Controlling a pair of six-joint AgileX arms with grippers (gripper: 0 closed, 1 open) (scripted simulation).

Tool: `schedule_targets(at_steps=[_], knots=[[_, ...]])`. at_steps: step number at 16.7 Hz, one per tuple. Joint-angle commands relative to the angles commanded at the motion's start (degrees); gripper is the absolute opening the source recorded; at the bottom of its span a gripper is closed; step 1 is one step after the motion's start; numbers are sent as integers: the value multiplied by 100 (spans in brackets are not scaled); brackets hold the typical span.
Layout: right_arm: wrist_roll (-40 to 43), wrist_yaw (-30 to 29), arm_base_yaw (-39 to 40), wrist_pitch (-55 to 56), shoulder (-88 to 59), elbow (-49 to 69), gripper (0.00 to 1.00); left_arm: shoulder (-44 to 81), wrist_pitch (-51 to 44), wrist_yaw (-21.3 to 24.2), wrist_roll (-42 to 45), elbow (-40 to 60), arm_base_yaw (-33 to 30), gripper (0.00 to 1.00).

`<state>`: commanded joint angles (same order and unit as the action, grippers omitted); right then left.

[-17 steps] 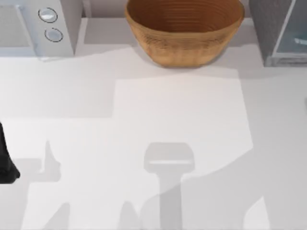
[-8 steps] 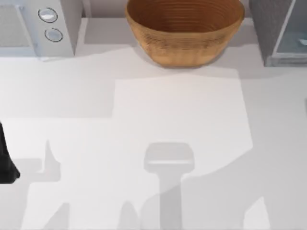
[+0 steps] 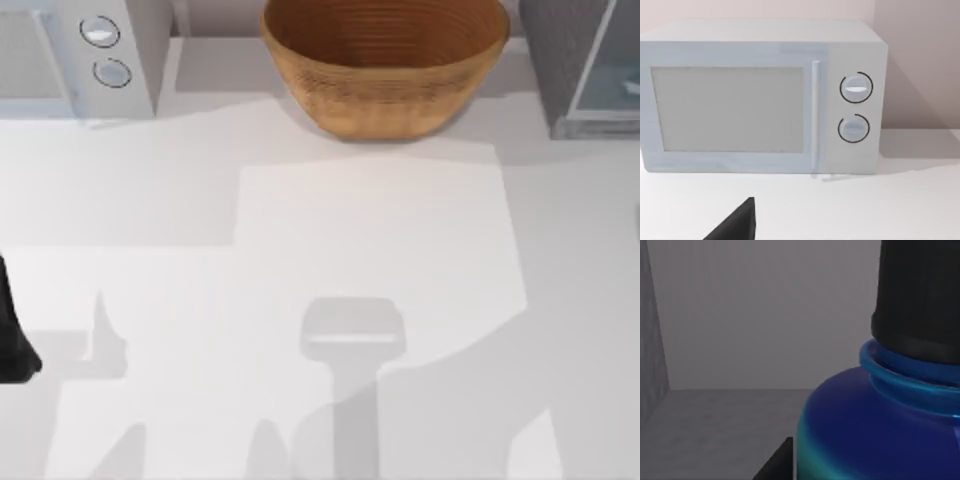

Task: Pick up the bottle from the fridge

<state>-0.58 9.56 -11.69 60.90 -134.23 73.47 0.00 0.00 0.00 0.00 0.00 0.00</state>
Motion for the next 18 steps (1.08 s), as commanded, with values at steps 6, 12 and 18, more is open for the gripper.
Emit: schedule_targets(at_steps=[6, 12, 18], knots=[[-9, 1, -18, -103, 116, 9, 0, 0, 0, 0, 0, 0, 0, 100], [-16, 9, -18, -861, 749, 122, 0, 0, 0, 0, 0, 0, 0, 100], [-24, 41, -45, -730, 910, -113, 0, 0, 0, 0, 0, 0, 0, 100]])
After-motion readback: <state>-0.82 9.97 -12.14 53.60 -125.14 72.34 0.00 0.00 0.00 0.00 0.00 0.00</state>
